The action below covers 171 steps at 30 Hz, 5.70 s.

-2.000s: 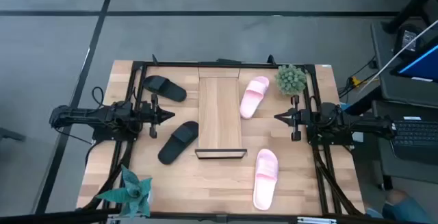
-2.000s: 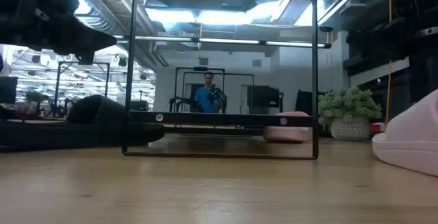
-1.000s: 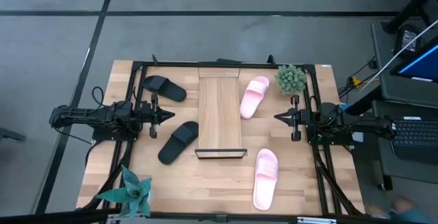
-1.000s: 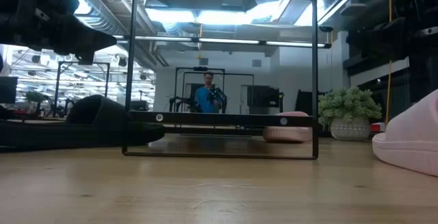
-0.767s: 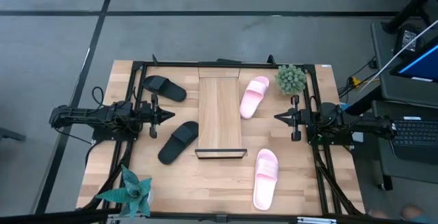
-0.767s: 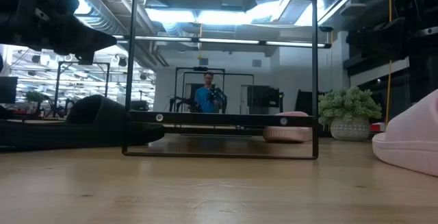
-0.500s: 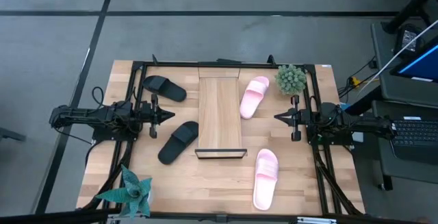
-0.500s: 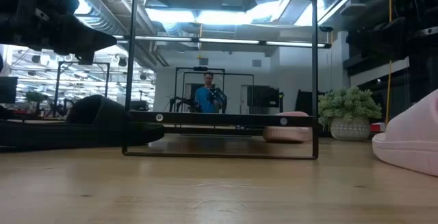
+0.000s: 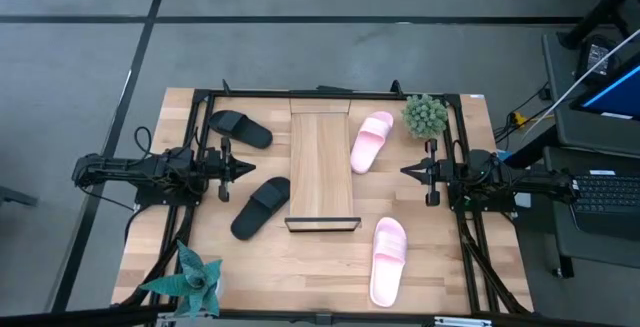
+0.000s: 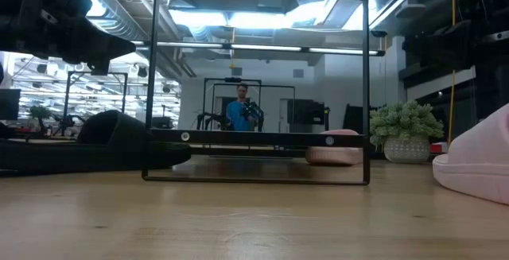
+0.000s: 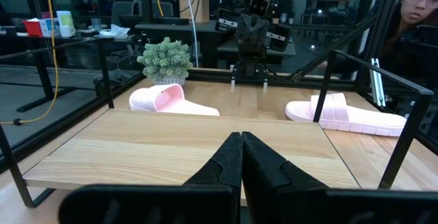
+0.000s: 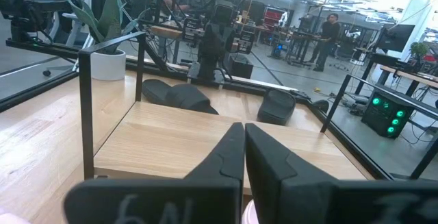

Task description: Pick and place slides into the shelf

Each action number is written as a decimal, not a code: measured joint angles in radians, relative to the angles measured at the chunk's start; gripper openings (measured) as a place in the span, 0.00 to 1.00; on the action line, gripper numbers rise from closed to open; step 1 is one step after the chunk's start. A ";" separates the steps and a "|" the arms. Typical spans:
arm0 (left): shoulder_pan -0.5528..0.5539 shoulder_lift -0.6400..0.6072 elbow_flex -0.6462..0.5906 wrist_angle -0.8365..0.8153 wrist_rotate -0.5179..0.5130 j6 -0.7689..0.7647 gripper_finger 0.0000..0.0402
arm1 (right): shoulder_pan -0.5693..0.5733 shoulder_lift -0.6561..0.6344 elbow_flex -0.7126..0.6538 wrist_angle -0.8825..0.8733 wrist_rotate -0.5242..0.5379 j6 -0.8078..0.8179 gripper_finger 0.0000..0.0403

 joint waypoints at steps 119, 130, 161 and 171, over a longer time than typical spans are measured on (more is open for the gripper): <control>0.000 0.000 0.000 0.010 0.181 0.086 0.00 | 0.000 0.004 0.000 0.001 0.000 0.154 0.04; 0.000 0.000 0.021 0.026 0.108 0.022 0.00 | 0.000 0.003 0.000 0.013 0.042 0.210 0.01; 0.000 0.000 0.073 -0.047 -0.161 0.060 0.00 | 0.000 0.003 0.000 0.111 0.097 0.236 0.04; 0.000 0.000 0.074 -0.043 -0.318 0.081 0.00 | 0.000 0.003 0.000 0.063 0.097 0.233 0.02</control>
